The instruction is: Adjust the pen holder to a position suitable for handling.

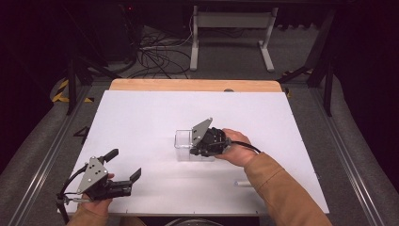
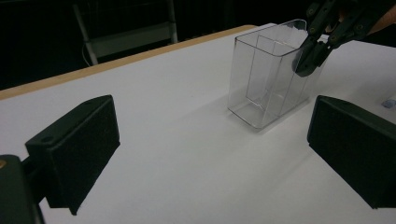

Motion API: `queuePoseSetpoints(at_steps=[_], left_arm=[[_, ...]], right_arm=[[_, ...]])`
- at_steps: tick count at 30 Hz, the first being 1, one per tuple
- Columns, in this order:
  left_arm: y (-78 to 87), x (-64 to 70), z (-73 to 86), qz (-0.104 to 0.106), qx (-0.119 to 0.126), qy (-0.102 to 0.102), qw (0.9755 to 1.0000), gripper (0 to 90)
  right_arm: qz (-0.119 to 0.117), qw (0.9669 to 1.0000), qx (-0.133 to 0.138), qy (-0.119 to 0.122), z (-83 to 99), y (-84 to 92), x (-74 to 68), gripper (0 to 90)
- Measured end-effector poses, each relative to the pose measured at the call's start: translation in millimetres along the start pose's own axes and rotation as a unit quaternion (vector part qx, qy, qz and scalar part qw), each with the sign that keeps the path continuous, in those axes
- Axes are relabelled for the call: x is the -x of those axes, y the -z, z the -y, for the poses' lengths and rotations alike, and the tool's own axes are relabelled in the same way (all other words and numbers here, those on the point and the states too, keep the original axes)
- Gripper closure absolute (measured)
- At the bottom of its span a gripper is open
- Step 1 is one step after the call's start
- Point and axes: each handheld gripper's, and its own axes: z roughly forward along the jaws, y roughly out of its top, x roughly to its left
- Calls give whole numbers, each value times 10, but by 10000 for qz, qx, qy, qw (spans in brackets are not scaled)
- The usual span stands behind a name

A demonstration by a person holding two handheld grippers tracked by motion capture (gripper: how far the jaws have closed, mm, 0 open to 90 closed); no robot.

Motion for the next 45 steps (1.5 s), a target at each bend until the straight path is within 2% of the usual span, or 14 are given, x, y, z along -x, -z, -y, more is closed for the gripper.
queuePoseSetpoints(at_steps=[11, 26, 45], left_arm=[[-1, -5, -1, 10, -18, -20, 10000, 31], [-4, -5, 1, 16, -20, 4, 10000, 31], [-21, 0, 0, 36, -15, 1, 10000, 31]], right_arm=[[-34, 10000, -1, 2, -8, -56, 17, 864], [-93, 9999, 49, 57, 18, -43, 54, 842], [94, 9997, -6, -214, -29, -71, 37, 838]])
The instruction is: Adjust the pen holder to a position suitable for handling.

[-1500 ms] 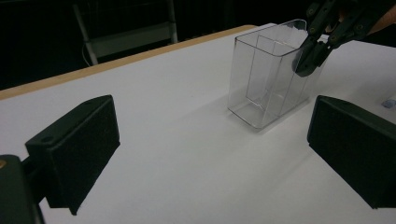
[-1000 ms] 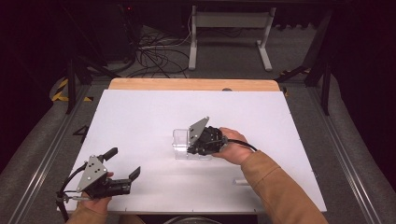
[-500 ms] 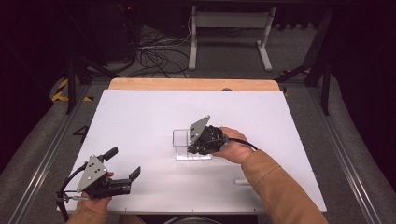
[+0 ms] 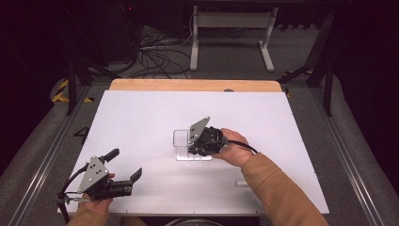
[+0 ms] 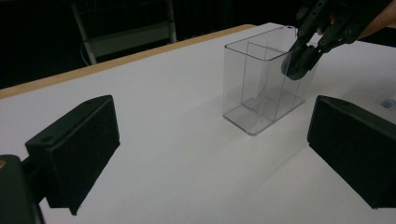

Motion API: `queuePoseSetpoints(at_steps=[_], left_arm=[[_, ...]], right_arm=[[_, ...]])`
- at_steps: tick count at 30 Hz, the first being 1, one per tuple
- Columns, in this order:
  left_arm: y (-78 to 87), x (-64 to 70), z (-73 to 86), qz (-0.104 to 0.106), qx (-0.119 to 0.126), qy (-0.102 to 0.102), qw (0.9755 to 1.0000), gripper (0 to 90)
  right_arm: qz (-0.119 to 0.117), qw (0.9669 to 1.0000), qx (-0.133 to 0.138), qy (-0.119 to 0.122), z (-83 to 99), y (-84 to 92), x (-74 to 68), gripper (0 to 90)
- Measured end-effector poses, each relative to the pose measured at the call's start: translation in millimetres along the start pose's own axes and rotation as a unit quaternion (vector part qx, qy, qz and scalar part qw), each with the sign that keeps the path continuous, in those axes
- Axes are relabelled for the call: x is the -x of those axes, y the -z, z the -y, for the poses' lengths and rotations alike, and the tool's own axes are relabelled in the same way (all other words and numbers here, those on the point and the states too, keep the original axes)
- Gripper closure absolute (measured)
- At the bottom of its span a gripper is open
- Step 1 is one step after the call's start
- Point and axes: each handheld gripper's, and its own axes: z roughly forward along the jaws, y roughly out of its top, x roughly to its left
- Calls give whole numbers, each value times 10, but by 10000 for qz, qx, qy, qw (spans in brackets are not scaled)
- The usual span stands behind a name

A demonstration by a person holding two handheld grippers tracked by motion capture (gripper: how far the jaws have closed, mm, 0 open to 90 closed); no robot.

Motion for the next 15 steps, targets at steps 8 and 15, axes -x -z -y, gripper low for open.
queuePoseSetpoints(at_steps=[8, 15], left_arm=[[-25, -6, -9, 13, 3, -7, 10000, 31], [-43, -24, -21, -2, 21, 40, 10000, 31]], right_arm=[[136, 9997, 172, -62, -15, 84, -33, 750], [360, 9959, 733, -386, -11, 391, -50, 505]])
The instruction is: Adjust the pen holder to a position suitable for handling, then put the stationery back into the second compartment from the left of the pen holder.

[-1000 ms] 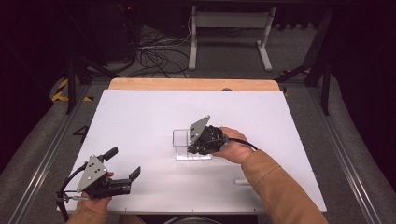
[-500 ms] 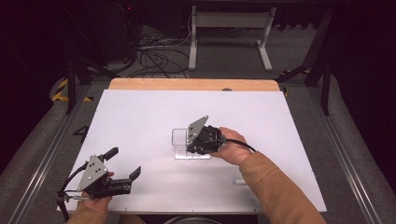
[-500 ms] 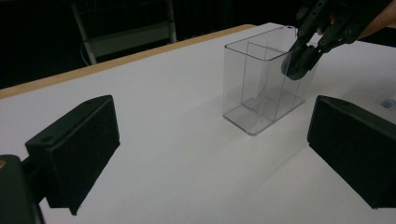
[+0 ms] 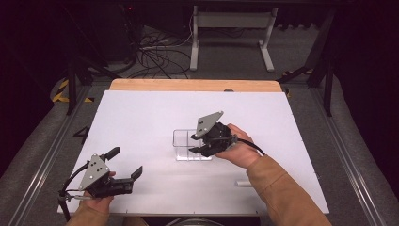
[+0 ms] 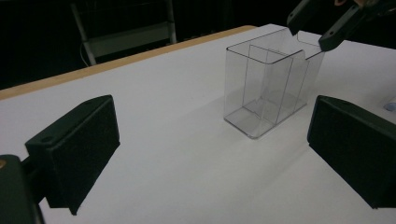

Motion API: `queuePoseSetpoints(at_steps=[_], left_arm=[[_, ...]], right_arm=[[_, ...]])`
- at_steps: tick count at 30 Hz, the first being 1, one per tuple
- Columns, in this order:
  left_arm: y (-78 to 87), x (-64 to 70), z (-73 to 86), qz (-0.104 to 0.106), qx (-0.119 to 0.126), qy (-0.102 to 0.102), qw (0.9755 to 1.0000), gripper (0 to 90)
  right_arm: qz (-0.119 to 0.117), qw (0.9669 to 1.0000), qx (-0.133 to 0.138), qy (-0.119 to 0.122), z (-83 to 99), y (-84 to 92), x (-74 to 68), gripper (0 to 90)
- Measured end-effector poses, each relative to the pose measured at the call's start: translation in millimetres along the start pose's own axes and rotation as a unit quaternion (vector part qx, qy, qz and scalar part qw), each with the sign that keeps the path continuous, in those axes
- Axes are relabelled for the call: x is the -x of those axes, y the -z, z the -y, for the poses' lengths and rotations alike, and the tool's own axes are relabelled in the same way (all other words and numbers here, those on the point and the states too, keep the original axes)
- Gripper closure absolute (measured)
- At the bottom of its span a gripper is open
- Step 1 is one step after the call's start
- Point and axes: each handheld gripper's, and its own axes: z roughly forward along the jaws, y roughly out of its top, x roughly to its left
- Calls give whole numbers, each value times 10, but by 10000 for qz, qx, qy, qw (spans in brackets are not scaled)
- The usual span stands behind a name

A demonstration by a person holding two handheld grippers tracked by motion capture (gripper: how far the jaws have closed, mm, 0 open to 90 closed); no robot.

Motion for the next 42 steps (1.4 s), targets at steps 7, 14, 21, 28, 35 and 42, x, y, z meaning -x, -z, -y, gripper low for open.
queuePoseSetpoints(at_steps=[7, 14, 21, 28, 35, 42], left_arm=[[-3, 7, -3, 1, -5, -48, 10000, 31], [-3, 6, 0, -6, 15, 19, 10000, 31], [-5, 5, -3, -25, -4, -32, 10000, 31], [-3, 8, -3, -26, 14, -25, 10000, 31], [-2, 11, -3, -33, 21, -39, 10000, 31], [-5, 18, -8, -51, 9, -67, 10000, 31]], right_arm=[[112, 9988, 389, -264, 26, 218, -10, 358], [286, 9970, 608, -394, 50, 382, -26, 292], [418, 9947, 781, -530, 75, 478, 15, 183], [561, 9922, 882, -684, 117, 590, -4, 86], [613, 9898, 1015, -792, 202, 754, -83, 50], [734, 9896, 988, -748, 374, 898, -206, 41]])
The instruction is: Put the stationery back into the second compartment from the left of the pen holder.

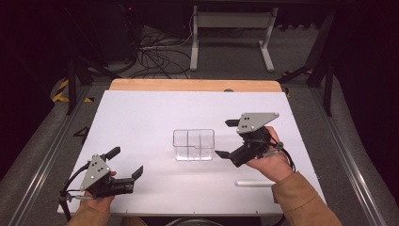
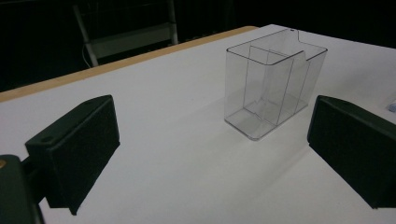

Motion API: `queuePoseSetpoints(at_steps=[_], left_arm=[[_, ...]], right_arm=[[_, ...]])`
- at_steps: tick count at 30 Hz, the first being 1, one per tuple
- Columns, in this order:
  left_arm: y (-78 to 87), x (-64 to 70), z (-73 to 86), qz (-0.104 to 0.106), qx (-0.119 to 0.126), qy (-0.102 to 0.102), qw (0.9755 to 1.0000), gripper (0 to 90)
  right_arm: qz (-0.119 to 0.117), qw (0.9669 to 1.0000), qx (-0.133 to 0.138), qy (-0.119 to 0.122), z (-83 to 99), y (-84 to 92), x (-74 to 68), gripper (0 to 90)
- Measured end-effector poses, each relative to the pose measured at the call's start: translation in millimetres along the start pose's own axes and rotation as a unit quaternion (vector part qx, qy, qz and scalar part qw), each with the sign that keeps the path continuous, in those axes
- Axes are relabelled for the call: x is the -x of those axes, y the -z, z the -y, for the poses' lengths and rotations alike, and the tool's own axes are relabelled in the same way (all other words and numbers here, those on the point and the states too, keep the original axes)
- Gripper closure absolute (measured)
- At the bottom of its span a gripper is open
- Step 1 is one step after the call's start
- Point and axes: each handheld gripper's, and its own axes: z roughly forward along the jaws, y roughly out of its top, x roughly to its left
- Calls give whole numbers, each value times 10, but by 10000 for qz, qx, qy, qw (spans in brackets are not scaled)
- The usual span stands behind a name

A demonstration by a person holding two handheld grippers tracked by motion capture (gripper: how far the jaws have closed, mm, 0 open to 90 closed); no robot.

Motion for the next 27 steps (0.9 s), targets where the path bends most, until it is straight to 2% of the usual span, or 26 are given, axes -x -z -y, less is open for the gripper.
queuePoseSetpoints(at_steps=[4, 6, 15, 19, 27], left_arm=[[-5, 5, 3, 4, 5, 57, 10000, 31], [-7, 0, 1, 0, 3, 7, 10000, 31], [-2, 6, 2, 1, -1, 23, 10000, 31], [-6, 4, 1, 4, 1, 15, 10000, 31], [-12, 11, 4, -10, -2, 27, 10000, 31]], right_arm=[[74, 9999, -132, 73, 105, 43, -61, 35], [113, 9999, -98, -4, 154, 76, -81, 33], [389, 9987, 103, -306, 407, 259, -152, 33], [474, 9983, -35, -324, 526, 291, -178, 34], [572, 9975, -119, -392, 694, 363, -202, 35]])
